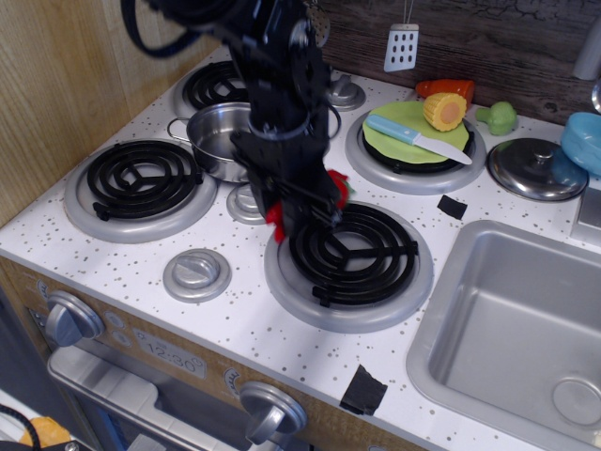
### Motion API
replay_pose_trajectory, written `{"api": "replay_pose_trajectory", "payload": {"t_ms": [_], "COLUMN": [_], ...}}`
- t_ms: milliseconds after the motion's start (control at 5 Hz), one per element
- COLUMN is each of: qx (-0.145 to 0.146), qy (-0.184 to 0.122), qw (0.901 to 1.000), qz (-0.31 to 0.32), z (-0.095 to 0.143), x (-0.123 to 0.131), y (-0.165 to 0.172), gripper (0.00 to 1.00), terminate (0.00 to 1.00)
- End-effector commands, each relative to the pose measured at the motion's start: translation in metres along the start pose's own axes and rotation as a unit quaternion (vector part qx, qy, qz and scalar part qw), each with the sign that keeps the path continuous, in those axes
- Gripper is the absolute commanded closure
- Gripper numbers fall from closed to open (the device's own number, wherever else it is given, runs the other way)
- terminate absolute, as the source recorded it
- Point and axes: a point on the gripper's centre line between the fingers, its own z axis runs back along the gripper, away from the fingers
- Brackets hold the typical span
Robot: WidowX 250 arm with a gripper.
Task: Put pepper in pan
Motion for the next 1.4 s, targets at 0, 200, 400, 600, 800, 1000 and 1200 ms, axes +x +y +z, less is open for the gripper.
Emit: {"api": "replay_pose_trajectory", "payload": {"t_ms": [0,200,400,600,800,1000,1200], "qx": [0.057,0.079,0.067,0.042,0.006,0.006,0.006], "qy": [-0.007,-0.017,-0.027,-0.044,-0.054,-0.054,-0.054], "qw": [0.9961,0.9949,0.996,0.9975,0.9979,0.9979,0.9979], "qz": [0.066,0.061,0.053,0.037,0.034,0.034,0.034], "z": [0.026,0.026,0.023,0.016,0.013,0.013,0.013], "x": [0.014,0.011,0.012,0.015,0.02,0.02,0.02], "y": [0.056,0.089,0.117,0.12,0.114,0.114,0.114], "gripper": [1.0,1.0,1.0,0.0,0.0,0.0,0.0], "terminate": [0.0,0.0,0.0,0.0,0.0,0.0,1.0]}}
